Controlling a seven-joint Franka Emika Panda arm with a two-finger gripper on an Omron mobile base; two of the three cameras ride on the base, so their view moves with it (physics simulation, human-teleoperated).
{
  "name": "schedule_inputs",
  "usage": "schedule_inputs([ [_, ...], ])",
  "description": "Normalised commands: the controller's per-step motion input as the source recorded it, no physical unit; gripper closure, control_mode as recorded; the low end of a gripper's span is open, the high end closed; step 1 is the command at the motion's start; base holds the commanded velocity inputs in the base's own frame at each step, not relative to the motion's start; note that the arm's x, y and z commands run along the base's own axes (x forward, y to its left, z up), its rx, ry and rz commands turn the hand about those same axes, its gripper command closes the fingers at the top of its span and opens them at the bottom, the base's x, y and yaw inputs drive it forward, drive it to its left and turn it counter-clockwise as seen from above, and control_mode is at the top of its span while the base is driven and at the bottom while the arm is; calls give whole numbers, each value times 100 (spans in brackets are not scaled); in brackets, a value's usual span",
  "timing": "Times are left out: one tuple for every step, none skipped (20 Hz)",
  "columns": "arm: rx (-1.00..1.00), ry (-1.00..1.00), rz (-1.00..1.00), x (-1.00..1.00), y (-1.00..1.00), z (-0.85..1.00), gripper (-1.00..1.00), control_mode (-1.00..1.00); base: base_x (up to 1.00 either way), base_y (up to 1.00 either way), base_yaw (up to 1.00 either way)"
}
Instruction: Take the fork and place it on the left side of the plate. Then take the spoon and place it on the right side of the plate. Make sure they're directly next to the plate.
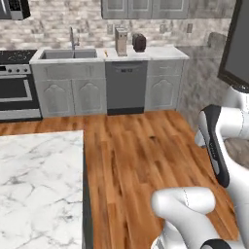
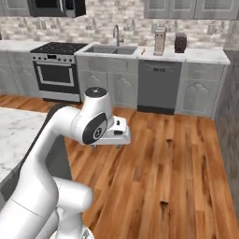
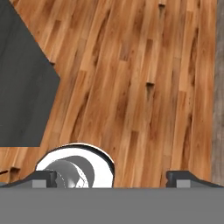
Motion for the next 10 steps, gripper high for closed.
schedule_inputs([
  [0, 0, 0, 0, 0, 0, -100, 100, 100, -49, 4],
  [0, 0, 0, 0, 0, 0, -100, 100, 100, -52, 5],
  [0, 0, 0, 0, 0, 0, -100, 100, 100, -51, 5],
  [0, 0, 0, 0, 0, 0, -100, 100, 100, -48, 5],
  [0, 0, 0, 0, 0, 0, -100, 100, 100, -43, 5],
  [0, 0, 0, 0, 0, 0, -100, 100, 100, -38, 4],
  [0, 0, 0, 0, 0, 0, -100, 100, 100, -34, 3],
  [0, 0, 0, 0, 0, 0, -100, 100, 100, -31, 1],
  [0, 0, 0, 0, 0, 0, -100, 100, 100, -27, 0],
  [0, 0, 0, 0, 0, 0, -100, 100, 100, -21, 0],
])
